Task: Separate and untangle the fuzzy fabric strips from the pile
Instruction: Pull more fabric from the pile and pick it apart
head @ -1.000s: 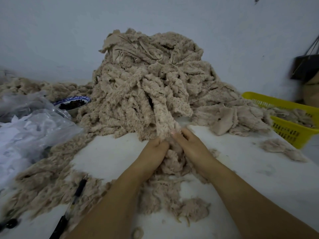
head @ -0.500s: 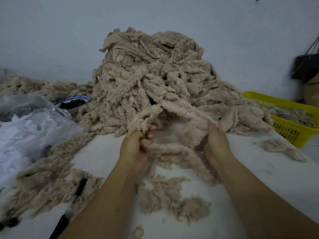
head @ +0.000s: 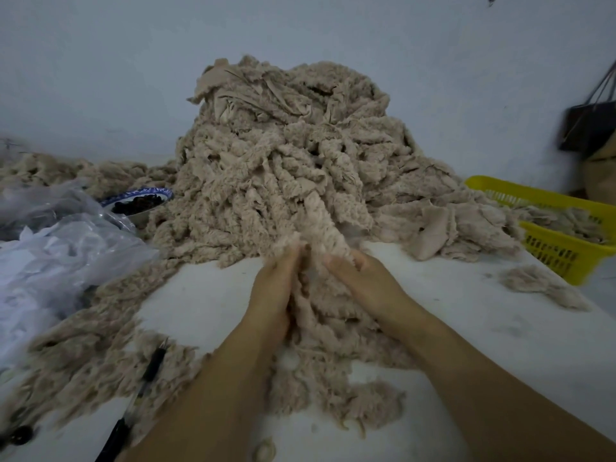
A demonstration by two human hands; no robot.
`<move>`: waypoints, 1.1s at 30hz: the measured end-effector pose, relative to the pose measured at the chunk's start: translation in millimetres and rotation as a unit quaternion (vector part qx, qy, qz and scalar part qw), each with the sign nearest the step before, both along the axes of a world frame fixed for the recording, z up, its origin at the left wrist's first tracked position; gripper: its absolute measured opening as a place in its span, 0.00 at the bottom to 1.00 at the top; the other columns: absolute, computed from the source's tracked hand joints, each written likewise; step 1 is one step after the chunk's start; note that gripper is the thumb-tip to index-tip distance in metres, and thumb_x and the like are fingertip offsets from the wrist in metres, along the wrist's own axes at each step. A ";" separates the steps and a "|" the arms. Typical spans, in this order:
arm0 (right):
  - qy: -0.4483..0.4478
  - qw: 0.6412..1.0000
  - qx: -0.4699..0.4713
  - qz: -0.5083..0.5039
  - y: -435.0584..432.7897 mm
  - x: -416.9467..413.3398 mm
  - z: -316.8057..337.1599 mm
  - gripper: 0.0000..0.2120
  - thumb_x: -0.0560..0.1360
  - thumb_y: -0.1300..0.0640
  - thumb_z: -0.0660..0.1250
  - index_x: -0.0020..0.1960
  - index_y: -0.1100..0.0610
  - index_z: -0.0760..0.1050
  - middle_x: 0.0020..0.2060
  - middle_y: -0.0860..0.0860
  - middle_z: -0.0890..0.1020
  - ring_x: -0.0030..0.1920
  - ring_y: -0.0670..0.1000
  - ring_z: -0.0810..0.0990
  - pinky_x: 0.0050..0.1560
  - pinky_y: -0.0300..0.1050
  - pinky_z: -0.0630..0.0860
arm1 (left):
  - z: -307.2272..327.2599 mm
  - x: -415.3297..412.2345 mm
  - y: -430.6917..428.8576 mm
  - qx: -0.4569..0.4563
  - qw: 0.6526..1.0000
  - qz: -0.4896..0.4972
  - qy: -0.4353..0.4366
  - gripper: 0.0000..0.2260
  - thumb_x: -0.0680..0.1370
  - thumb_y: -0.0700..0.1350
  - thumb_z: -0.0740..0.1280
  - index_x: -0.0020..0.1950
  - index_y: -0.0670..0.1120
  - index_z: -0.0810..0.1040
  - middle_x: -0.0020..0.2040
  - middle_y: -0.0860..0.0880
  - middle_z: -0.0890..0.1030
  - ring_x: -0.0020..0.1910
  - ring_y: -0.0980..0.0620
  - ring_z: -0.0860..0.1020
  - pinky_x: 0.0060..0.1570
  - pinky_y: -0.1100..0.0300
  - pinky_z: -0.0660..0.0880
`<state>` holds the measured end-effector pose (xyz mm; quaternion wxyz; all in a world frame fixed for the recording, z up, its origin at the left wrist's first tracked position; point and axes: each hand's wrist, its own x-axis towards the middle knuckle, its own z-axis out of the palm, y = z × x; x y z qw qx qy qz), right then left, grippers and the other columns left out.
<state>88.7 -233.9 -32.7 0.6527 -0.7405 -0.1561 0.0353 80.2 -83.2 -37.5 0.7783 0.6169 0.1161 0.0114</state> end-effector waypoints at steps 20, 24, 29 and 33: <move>-0.210 0.941 -0.255 0.078 18.0 -15.7 -8.0 0.22 0.77 0.34 0.51 0.33 0.45 0.72 0.29 0.43 0.75 0.29 0.43 0.71 0.33 0.43 0.67 | 2.7 5.7 9.2 0.097 0.988 0.103 -0.068 0.17 0.80 0.39 0.57 0.34 0.51 0.75 0.27 0.51 0.75 0.24 0.55 0.70 0.28 0.60 0.69; -0.035 0.998 -0.048 -0.005 6.6 0.6 -7.1 0.17 0.77 0.31 0.53 0.40 0.31 0.79 0.40 0.31 0.82 0.43 0.32 0.80 0.45 0.30 0.73 | 7.3 -10.1 -14.0 0.319 0.925 -0.082 -0.187 0.16 0.78 0.44 0.57 0.32 0.54 0.72 0.33 0.57 0.76 0.32 0.62 0.72 0.34 0.67 0.68; 0.126 0.981 0.149 -0.016 -3.0 10.6 -8.2 0.09 0.82 0.48 0.60 0.50 0.46 0.78 0.36 0.38 0.85 0.37 0.38 0.84 0.33 0.33 0.77 | 3.5 -17.7 -23.7 0.429 0.835 -0.257 -0.227 0.17 0.81 0.36 0.58 0.33 0.49 0.64 0.30 0.56 0.68 0.27 0.62 0.67 0.30 0.69 0.63; 0.130 0.969 0.200 -0.055 -5.2 9.8 -5.6 0.12 0.83 0.49 0.58 0.48 0.50 0.78 0.37 0.43 0.84 0.34 0.39 0.82 0.31 0.33 0.77 | -1.5 -21.8 -29.4 0.420 0.812 -0.328 -0.238 0.15 0.80 0.35 0.58 0.34 0.46 0.67 0.29 0.57 0.70 0.28 0.62 0.67 0.32 0.70 0.65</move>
